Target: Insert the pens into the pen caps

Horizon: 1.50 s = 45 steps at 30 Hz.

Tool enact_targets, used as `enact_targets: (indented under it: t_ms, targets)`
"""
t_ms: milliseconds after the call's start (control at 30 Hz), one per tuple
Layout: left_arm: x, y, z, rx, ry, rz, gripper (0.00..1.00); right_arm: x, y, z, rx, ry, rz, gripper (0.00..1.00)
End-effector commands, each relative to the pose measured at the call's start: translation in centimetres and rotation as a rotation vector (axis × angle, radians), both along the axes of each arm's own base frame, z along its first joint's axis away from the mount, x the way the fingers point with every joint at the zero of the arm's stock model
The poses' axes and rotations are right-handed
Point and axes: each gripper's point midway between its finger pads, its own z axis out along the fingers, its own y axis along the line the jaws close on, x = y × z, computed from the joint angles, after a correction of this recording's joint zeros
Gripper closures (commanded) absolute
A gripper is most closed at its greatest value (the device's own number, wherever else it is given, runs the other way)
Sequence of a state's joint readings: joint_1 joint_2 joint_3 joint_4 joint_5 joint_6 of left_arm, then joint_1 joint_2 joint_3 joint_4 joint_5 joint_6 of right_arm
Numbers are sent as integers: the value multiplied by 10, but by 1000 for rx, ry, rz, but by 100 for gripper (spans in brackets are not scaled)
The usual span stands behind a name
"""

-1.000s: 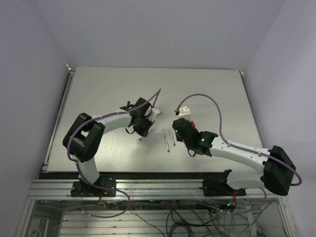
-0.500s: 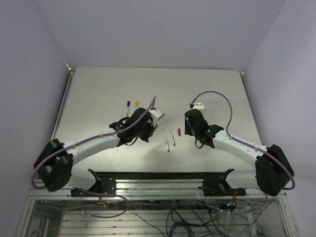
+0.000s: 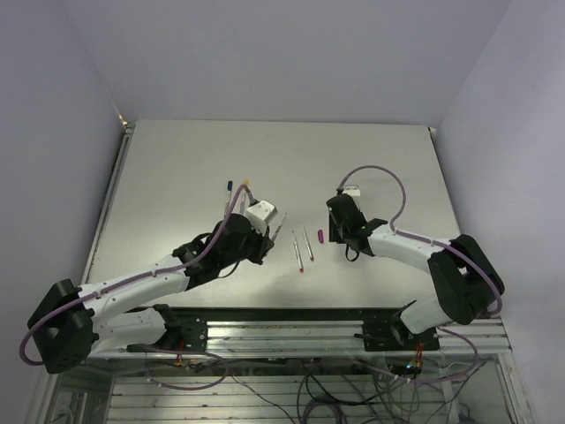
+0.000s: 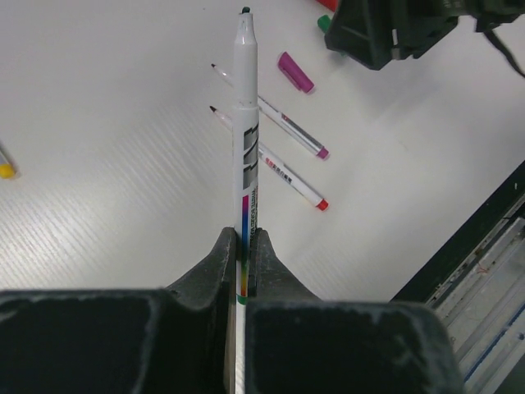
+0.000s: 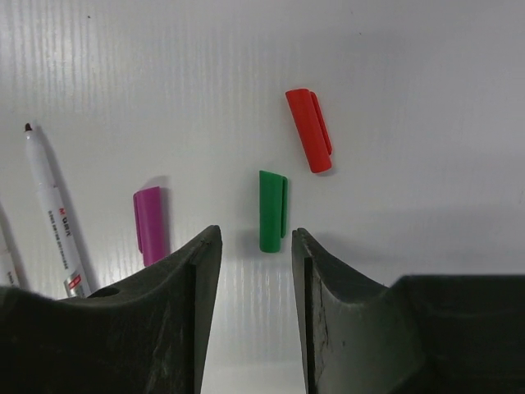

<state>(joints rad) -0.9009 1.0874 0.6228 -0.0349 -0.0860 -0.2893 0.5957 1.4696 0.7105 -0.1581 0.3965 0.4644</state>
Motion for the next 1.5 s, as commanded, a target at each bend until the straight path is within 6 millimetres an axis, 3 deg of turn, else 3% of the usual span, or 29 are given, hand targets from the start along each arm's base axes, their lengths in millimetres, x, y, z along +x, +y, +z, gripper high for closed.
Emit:
enact_targets:
  t_ms: [0,500,767,967,1033,1200,1333,1467]
  targets:
    - [-1,-9,18,-86,-51,16,93,12,2,-2,11,-16,-20,61]
    - [-13,-21,5,-58,-27,-30,93,20,-7,-21,-2,20,-52,65]
    - [-14,-26,2,-53,-20,-36,93,11,-10,-30,-1,57,-59,81]
    - [-15,-29,-2,-47,-14,-43,93,5,-13,-39,-13,92,-62,100]
    - [-15,-29,-3,-46,-10,-38,93,4,-11,-39,-6,98,-53,100]
    - [-16,-27,-2,-59,-12,-32,93,18,2,-17,42,47,-23,100]
    - [-17,-29,7,-83,-28,-44,93,35,18,22,117,-48,18,100]
    - [-17,-36,18,-127,-33,-57,93,42,38,74,263,-194,80,100]
